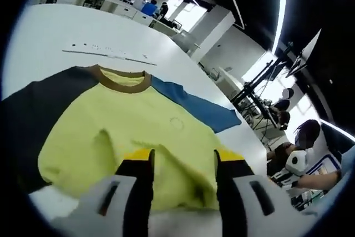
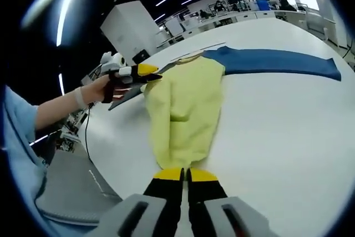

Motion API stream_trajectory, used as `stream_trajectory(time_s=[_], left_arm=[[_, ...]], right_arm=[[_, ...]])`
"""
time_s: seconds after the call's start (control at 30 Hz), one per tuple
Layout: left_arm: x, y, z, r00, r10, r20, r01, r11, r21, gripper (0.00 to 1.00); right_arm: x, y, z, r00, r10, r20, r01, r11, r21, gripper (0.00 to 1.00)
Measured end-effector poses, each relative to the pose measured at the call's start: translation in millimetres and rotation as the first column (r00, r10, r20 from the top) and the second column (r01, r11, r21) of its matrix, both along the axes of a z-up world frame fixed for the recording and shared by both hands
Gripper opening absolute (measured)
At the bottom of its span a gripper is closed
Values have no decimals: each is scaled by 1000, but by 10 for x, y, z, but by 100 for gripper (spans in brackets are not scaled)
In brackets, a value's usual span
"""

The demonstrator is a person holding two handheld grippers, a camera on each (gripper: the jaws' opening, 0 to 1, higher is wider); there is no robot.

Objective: Fold the garment on the visible template until the final outline fits inside the template.

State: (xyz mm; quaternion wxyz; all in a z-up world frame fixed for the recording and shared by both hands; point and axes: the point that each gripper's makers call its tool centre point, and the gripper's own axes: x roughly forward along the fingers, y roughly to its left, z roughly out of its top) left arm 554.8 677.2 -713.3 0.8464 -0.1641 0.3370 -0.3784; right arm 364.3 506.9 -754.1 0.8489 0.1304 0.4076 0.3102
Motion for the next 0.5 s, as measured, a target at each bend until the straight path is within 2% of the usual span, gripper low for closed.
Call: stream_trajectory(time_s=[0.03, 0.1, 0.13, 0.17, 0.3, 0.33, 0.43, 0.5], left_arm=[[-3, 16, 9, 999, -14, 37, 13, 1000, 28, 50], [-29, 13, 13, 999, -22, 36, 20, 999, 35, 65], [-1, 52, 17, 997, -25, 78, 19, 997, 78, 72], [3, 51, 46, 993, -38, 109, 29, 996, 82, 77], [-38, 87, 54, 993, -59, 106, 47, 992, 115, 96], [-40, 112, 56, 990, -68, 126, 51, 990, 133, 98], [-115, 145, -2, 991, -96, 93, 82, 985, 149, 99], [-137, 188, -25, 990, -99, 100, 81, 983, 163, 99]], right_arm=[[0, 0, 4, 1000, 0, 0, 0, 1000, 0, 0], [2, -1, 10, 1000, -1, 2, 1, 1000, 2, 0], [3, 0, 13, 1000, 0, 3, 0, 1000, 2, 0], [3, 0, 17, 1000, 1, 4, -1, 1000, 0, 0], [6, -3, 27, 1000, 3, 8, -3, 1000, -2, 0], [10, -4, 31, 1000, 3, 11, -3, 1000, -4, 0], [14, 0, 33, 1000, 1, 13, -1, 1000, -1, 0], [11, 3, 26, 1000, 3, 15, -3, 1000, -2, 0]])
